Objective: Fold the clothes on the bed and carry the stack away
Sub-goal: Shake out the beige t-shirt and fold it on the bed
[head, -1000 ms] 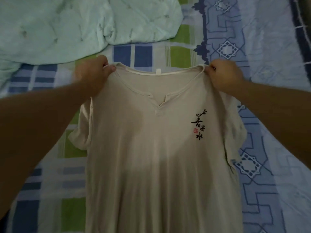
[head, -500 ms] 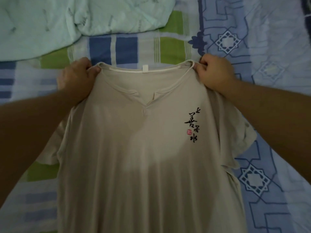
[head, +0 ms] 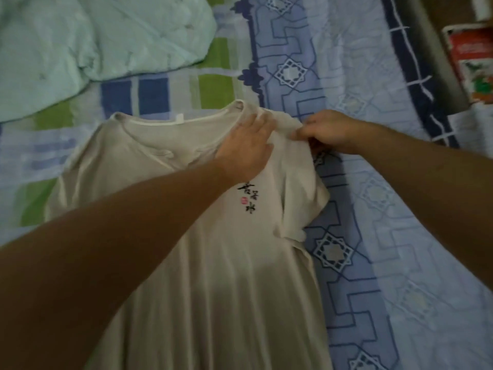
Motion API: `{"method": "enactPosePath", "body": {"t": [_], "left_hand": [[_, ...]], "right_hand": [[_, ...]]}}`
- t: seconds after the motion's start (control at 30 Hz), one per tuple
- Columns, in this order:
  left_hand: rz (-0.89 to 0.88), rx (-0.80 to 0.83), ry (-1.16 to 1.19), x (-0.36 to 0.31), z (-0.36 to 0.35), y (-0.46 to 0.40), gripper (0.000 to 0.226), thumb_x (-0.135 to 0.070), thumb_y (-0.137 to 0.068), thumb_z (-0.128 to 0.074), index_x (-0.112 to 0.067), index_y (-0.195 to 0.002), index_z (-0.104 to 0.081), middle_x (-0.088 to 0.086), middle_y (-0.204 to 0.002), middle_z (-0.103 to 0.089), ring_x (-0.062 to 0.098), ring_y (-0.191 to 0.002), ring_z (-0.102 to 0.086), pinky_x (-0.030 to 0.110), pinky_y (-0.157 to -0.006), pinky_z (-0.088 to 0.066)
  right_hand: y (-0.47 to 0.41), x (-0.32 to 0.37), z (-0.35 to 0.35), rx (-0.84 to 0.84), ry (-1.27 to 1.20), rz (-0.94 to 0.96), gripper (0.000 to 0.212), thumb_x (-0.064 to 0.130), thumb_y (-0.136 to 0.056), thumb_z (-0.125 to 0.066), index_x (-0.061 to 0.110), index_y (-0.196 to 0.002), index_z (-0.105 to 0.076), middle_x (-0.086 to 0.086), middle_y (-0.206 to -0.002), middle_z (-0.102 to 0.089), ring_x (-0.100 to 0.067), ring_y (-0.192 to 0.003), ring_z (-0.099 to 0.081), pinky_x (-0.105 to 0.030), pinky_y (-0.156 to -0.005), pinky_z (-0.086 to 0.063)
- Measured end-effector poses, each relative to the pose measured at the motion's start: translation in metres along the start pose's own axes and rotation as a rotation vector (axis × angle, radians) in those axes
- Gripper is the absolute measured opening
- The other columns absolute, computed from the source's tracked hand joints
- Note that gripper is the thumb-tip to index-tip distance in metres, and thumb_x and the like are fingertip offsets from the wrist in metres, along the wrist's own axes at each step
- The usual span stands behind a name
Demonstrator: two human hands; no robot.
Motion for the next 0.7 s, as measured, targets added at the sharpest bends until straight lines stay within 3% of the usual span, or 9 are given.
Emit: {"method": "enactPosePath", "body": {"t": [0.07, 0.13, 0.2, 0.27, 0.37, 0.47, 0.53, 0.63, 0.7], "left_hand": [[0.135, 0.048, -0.08, 0.002, -0.021, -0.018, 0.062, -0.038, -0.11, -0.021, -0.005, -0.162, -0.014, 0.016, -0.17, -0.016, 0.034, -0.157, -0.01, 0.047, -0.126, -0.004], [0.255, 0.044, -0.017, 0.008, -0.035, -0.027, 0.065, -0.046, -0.109, -0.025, -0.012, -0.164, -0.013, 0.011, -0.171, -0.013, 0.032, -0.158, -0.006, 0.052, -0.126, -0.008], [0.285, 0.031, -0.005, 0.01, -0.047, -0.029, 0.068, -0.052, -0.106, -0.022, -0.018, -0.164, -0.014, 0.008, -0.172, -0.013, 0.029, -0.159, -0.005, 0.054, -0.126, -0.006], [0.294, -0.002, -0.039, 0.01, -0.053, -0.028, 0.072, -0.056, -0.102, -0.017, -0.019, -0.164, -0.016, 0.008, -0.172, -0.016, 0.028, -0.159, -0.007, 0.054, -0.126, -0.006], [0.302, -0.071, -0.058, 0.01, -0.057, -0.026, 0.071, -0.056, -0.102, -0.02, -0.02, -0.163, -0.021, 0.009, -0.17, -0.021, 0.028, -0.158, -0.011, 0.054, -0.126, -0.009], [0.303, -0.114, -0.052, 0.011, -0.059, -0.024, 0.068, -0.054, -0.103, -0.024, -0.022, -0.163, -0.02, 0.008, -0.17, -0.02, 0.026, -0.158, -0.011, 0.053, -0.127, -0.01], [0.303, -0.119, -0.035, 0.011, -0.06, -0.024, 0.068, -0.054, -0.103, -0.024, -0.024, -0.163, -0.017, 0.008, -0.171, -0.017, 0.025, -0.159, -0.009, 0.052, -0.127, -0.009], [0.306, -0.162, -0.015, 0.01, -0.059, -0.024, 0.068, -0.053, -0.103, -0.028, -0.025, -0.164, -0.016, 0.01, -0.171, -0.017, 0.025, -0.159, -0.011, 0.051, -0.127, -0.01], [0.304, -0.174, -0.021, 0.01, -0.059, -0.024, 0.069, -0.054, -0.102, -0.03, -0.025, -0.164, -0.016, 0.01, -0.171, -0.017, 0.025, -0.158, -0.011, 0.051, -0.127, -0.011]], "right_hand": [[-0.001, -0.011, -0.001, -0.107, -0.277, 0.013, 0.021, 0.021, -0.089, -0.076, 0.013, -0.072, -0.066, -0.003, -0.067, -0.07, -0.024, -0.069, -0.067, -0.037, -0.07, -0.054], [0.002, -0.022, -0.007, -0.145, -0.499, -0.006, 0.019, 0.019, -0.095, -0.07, 0.011, -0.079, -0.067, -0.002, -0.067, -0.071, -0.02, -0.066, -0.069, -0.036, -0.071, -0.053], [0.008, -0.033, -0.013, -0.074, -0.504, -0.027, 0.018, 0.026, -0.094, -0.073, 0.01, -0.088, -0.07, -0.002, -0.073, -0.077, -0.02, -0.069, -0.074, -0.034, -0.069, -0.057], [0.02, -0.039, -0.016, 0.104, -0.395, -0.041, 0.023, 0.03, -0.087, -0.081, 0.01, -0.097, -0.073, -0.006, -0.087, -0.08, -0.022, -0.079, -0.078, -0.035, -0.067, -0.062], [0.035, -0.052, -0.009, 0.286, -0.304, -0.088, 0.033, 0.02, -0.081, -0.086, 0.006, -0.107, -0.072, -0.012, -0.098, -0.08, -0.028, -0.088, -0.078, -0.039, -0.067, -0.063], [0.043, -0.071, 0.02, 0.168, -0.342, -0.09, 0.032, 0.018, -0.079, -0.086, 0.004, -0.105, -0.074, -0.014, -0.098, -0.079, -0.027, -0.085, -0.078, -0.034, -0.063, -0.061], [0.05, -0.087, 0.037, 0.049, -0.361, -0.074, 0.034, 0.024, -0.08, -0.086, 0.005, -0.106, -0.075, -0.013, -0.099, -0.079, -0.027, -0.086, -0.076, -0.035, -0.069, -0.061], [0.058, -0.111, 0.05, -0.168, -0.311, -0.037, 0.033, 0.026, -0.083, -0.085, -0.001, -0.096, -0.072, -0.006, -0.076, -0.075, -0.015, -0.065, -0.07, -0.028, -0.055, -0.056], [0.059, -0.122, 0.054, -0.329, -0.178, 0.054, 0.029, 0.026, -0.084, -0.083, 0.0, -0.086, -0.071, -0.002, -0.068, -0.069, -0.008, -0.057, -0.064, -0.024, -0.053, -0.052]]}}
Point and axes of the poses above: each hand's wrist, its own y-axis away from the middle knuckle, its own z-axis out of the back of the hand, x = y × z, the point moved 4 cm from there along -y, towards the middle knuckle
